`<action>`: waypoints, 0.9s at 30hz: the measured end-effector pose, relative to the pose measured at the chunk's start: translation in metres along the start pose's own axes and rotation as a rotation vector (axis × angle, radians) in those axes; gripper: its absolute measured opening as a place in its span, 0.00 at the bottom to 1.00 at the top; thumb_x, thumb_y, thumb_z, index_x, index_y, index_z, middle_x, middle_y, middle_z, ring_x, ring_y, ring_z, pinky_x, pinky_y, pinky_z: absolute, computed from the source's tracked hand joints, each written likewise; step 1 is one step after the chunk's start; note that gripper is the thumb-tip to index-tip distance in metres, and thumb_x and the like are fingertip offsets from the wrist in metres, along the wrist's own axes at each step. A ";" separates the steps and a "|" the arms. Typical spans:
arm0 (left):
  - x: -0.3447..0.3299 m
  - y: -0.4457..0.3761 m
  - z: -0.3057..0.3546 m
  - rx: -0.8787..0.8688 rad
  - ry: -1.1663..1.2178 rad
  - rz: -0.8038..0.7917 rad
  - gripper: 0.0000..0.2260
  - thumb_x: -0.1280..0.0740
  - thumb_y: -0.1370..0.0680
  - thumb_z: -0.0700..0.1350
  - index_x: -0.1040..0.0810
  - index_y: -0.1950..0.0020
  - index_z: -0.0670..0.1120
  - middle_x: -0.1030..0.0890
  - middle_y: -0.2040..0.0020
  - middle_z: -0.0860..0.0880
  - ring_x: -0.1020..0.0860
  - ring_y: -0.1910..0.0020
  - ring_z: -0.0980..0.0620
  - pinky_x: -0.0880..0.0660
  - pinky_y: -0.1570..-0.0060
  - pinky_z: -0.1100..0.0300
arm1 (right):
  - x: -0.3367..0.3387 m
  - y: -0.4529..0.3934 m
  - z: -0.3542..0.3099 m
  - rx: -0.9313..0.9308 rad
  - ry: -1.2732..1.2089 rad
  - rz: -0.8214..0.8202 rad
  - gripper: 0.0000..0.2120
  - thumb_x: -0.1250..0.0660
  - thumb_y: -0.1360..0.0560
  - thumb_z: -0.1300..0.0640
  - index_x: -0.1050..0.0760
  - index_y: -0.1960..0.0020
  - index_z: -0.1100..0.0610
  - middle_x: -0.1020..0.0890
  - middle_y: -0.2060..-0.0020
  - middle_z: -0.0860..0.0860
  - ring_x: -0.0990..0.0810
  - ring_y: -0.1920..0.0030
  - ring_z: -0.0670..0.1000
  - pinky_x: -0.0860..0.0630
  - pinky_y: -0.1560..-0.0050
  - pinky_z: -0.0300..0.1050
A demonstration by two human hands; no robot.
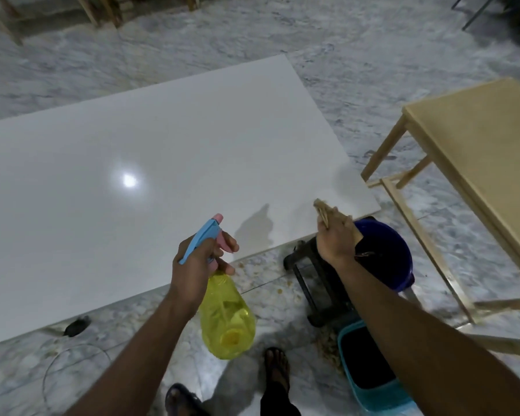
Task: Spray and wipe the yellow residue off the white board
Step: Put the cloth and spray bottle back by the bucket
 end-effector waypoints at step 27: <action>0.238 0.036 0.005 -0.093 0.144 0.209 0.19 0.40 0.28 0.38 0.25 0.44 0.26 0.19 0.54 0.40 0.21 0.55 0.47 0.20 0.66 0.54 | -0.090 0.184 -0.272 -0.504 -1.290 -0.282 0.20 0.35 0.19 0.42 0.25 0.35 0.55 0.17 0.47 0.55 0.19 0.49 0.57 0.22 0.48 0.53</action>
Point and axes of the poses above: each hand's wrist, its own y-axis away from the middle knuckle, its own x-axis out of the back of the hand, z = x × y, the point moved 2 cm from there along -y, towards the middle knuckle
